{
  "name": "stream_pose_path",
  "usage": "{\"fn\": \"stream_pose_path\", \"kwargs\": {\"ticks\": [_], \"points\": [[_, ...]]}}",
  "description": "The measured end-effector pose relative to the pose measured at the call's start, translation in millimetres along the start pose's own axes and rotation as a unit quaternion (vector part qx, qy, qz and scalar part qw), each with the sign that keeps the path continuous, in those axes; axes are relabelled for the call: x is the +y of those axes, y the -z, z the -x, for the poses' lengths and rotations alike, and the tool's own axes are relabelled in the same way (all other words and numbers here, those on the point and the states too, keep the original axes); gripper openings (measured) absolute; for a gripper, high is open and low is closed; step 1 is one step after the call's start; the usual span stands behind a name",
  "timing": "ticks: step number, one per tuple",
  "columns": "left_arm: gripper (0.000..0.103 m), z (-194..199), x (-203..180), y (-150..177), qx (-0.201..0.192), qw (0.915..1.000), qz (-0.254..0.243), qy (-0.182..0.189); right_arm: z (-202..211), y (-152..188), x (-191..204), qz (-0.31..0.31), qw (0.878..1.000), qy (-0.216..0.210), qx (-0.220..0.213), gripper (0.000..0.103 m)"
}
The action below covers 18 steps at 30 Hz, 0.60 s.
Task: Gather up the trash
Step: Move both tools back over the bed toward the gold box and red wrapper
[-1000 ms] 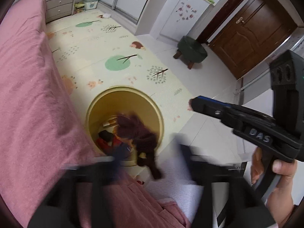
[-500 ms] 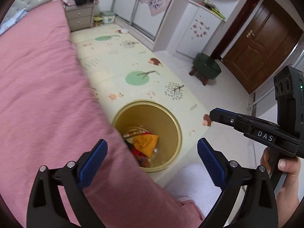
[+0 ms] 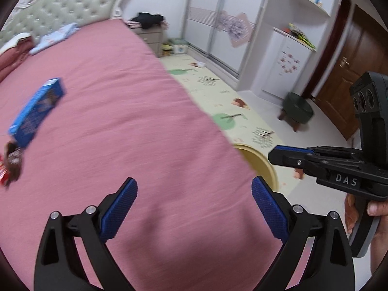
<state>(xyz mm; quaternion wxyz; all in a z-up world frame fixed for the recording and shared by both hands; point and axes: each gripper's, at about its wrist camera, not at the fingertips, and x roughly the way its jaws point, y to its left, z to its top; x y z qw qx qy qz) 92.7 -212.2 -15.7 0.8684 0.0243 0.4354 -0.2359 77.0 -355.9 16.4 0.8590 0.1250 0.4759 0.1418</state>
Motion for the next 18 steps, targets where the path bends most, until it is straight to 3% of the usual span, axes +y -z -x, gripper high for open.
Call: {"fn": "stream_pose_path", "kwargs": {"ticks": [4,6,8,14,18], "points": [[0.095,25,47,12,-0.014,0.9987,0.025,-0.043,-21,-3,47,0.043,0.999,-0.021,0.013,0.013],[0.095,36,70,18,-0.019,0.9973,0.039,-0.060,-32,-5,70,0.058,0.998,-0.031,0.014,0.025],[0.095,49,94,25,-0.022,0.9953,0.049,-0.081,-42,-7,89,0.065,0.997,-0.040,0.018,0.030],[0.095,84,162,44,-0.033,0.9879,0.083,-0.127,-78,-9,151,0.107,0.992,-0.060,0.038,0.032],[0.095,103,205,54,-0.041,0.9818,0.103,-0.155,-100,-10,187,0.129,0.988,-0.070,0.045,0.039]]}}
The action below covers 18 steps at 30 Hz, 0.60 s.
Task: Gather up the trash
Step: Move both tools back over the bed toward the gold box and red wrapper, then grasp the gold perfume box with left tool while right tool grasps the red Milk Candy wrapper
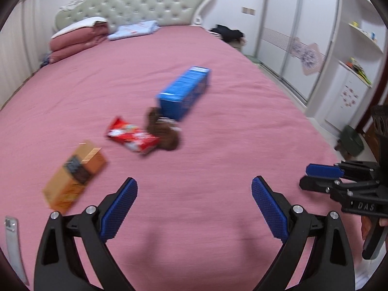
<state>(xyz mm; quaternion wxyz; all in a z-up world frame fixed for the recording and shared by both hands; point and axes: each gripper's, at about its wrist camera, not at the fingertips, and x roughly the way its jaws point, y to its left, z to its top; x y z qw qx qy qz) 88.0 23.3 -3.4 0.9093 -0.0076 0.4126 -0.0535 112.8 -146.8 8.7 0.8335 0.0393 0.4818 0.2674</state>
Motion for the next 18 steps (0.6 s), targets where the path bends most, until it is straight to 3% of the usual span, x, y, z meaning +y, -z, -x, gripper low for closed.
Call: {"fn": "stream_pose_path", "kwargs": {"ticks": [11,18], "points": [[0.095,0,90,-5,-0.004,0.9989,0.012,-0.045,-62,-30,66,0.038,0.999,-0.021,0.019,0.057],[0.095,-15,132,-16,0.007,0.9976,-0.017,-0.067,-80,-53,94,0.051,0.998,-0.034,0.010,0.061]]}}
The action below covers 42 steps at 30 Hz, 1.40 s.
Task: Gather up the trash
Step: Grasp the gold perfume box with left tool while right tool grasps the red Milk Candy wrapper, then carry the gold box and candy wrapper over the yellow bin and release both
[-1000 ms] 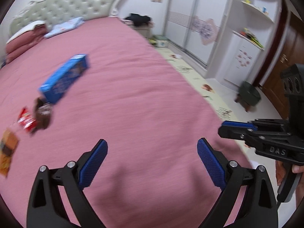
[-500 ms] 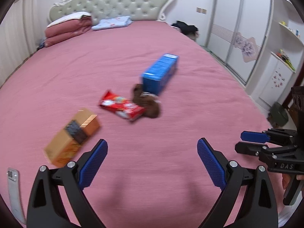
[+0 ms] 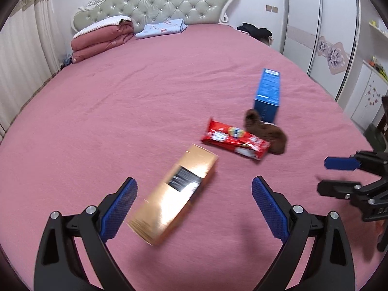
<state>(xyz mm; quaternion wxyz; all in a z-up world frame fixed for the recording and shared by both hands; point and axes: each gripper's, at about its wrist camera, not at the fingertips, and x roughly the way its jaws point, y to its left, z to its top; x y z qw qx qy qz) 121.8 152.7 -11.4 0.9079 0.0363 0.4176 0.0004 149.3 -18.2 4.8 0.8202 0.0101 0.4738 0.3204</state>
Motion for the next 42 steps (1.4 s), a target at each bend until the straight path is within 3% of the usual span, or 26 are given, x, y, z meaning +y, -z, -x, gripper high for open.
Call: {"fn": "stream_pose_path", "kwargs": {"ticks": [10,11,12,15,22,31,34,35,42], "points": [[0.092,-58,21,7,0.067,0.9955,-0.037,0.055,-30,-42,17,0.033,0.999,0.000,0.000,0.062],[0.080,-64,22,9,0.073,0.9945,-0.032,0.067,-33,-46,18,0.034,0.999,0.001,0.000,0.062],[0.061,-68,22,11,0.081,0.9931,-0.029,0.079,-36,-49,18,0.036,0.999,0.001,0.002,0.062],[0.038,-76,19,17,0.084,0.9930,-0.027,0.078,-49,-58,19,0.039,0.999,0.001,0.012,0.062],[0.037,-72,29,21,0.073,0.9930,0.026,0.089,-78,-71,25,0.053,0.998,0.005,0.033,0.058],[0.037,-50,45,23,0.053,0.9859,0.099,0.123,-116,-91,25,0.062,0.996,0.013,0.058,0.056],[0.037,-47,44,25,0.054,0.9840,0.118,0.122,-131,-93,20,0.046,0.996,0.008,0.072,0.043],[0.037,-47,43,25,0.056,0.9833,0.123,0.122,-135,-93,19,0.038,0.996,0.012,0.079,0.034],[0.037,-43,37,35,0.068,0.9804,0.146,0.114,-110,-74,27,0.047,0.997,0.000,0.065,0.028]]}}
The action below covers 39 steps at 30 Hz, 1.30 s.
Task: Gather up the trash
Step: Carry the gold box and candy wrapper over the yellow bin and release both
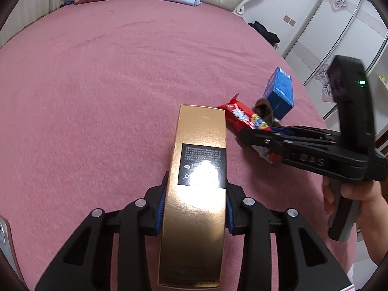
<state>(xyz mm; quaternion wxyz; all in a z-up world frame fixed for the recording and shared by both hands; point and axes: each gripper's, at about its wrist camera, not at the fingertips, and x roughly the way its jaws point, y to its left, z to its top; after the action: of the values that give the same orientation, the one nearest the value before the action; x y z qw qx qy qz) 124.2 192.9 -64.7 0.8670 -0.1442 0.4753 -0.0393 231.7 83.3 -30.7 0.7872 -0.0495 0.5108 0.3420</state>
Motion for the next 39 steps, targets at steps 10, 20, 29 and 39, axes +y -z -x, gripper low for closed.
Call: {"fn": "stream_pose_path", "kwargs": {"ticks": [10,20,29,39], "points": [[0.037,15,-54,27,0.011,0.9997,-0.020,0.005,75,63,-10,-0.009,0.999,-0.040,-0.027,0.028],[0.037,10,-143,62,0.034,0.9975,-0.047,0.040,139,131,-66,-0.073,0.995,-0.030,-0.055,0.028],[0.037,-9,-238,80,0.039,0.9926,-0.098,0.061,194,195,-125,-0.125,0.989,0.003,-0.077,0.028],[0.037,-34,-328,93,0.067,0.9829,-0.138,0.103,248,247,-181,-0.175,0.977,0.025,-0.117,0.028]]}}
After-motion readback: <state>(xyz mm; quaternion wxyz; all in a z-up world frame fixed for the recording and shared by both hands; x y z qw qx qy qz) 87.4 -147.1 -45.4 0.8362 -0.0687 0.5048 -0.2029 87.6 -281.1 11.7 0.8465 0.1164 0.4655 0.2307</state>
